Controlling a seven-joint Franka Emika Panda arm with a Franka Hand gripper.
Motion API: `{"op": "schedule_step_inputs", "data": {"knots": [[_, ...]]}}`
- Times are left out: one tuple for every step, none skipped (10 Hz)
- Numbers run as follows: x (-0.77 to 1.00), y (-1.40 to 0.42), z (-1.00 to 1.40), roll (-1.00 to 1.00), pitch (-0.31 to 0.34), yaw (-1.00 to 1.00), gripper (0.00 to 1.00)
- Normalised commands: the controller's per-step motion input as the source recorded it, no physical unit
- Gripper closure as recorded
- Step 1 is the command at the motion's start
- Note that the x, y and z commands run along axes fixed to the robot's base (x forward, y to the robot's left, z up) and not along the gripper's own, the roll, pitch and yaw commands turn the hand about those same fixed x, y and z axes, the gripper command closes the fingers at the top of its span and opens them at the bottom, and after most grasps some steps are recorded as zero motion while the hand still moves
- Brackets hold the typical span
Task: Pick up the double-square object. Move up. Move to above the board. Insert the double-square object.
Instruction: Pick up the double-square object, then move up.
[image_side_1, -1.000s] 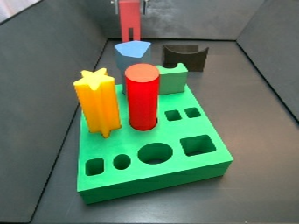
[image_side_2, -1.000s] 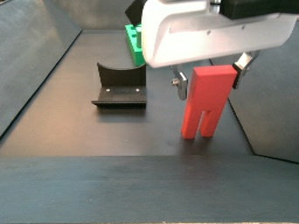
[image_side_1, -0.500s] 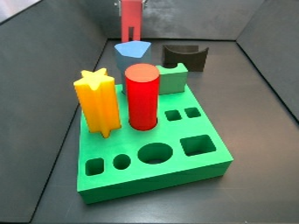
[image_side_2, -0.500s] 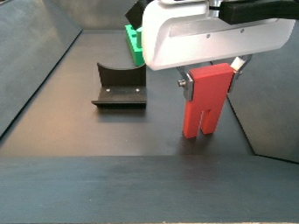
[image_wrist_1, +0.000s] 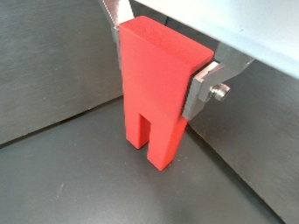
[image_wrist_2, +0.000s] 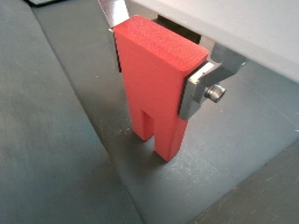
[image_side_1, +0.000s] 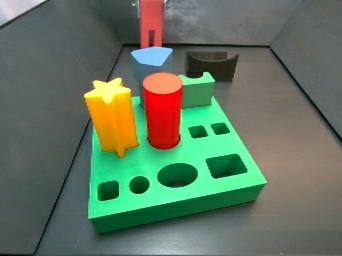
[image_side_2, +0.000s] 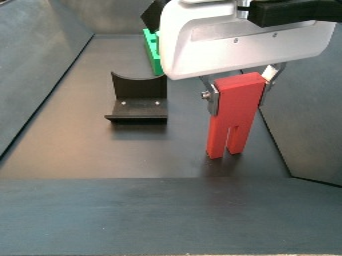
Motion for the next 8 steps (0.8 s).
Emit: {"op": "schedule_step_inputs", "data": {"knots": [[0.0, 0.0, 0.0, 0.0, 0.0, 0.0, 1.0], [0.0, 0.0, 0.0, 0.0, 0.0, 0.0, 1.0], [0.0, 0.0, 0.0, 0.0, 0.0, 0.0, 1.0], [0.0, 0.0, 0.0, 0.0, 0.0, 0.0, 1.0], [0.0, 0.0, 0.0, 0.0, 0.0, 0.0, 1.0], [0.0, 0.0, 0.83, 0.0, 0.0, 0.0, 1.0], [-0.04, 0.03, 0.78, 0.01, 0.038, -0.02, 1.0], [-0.06, 0.02, 0.66, 0.03, 0.063, -0.03, 1.0]]}}
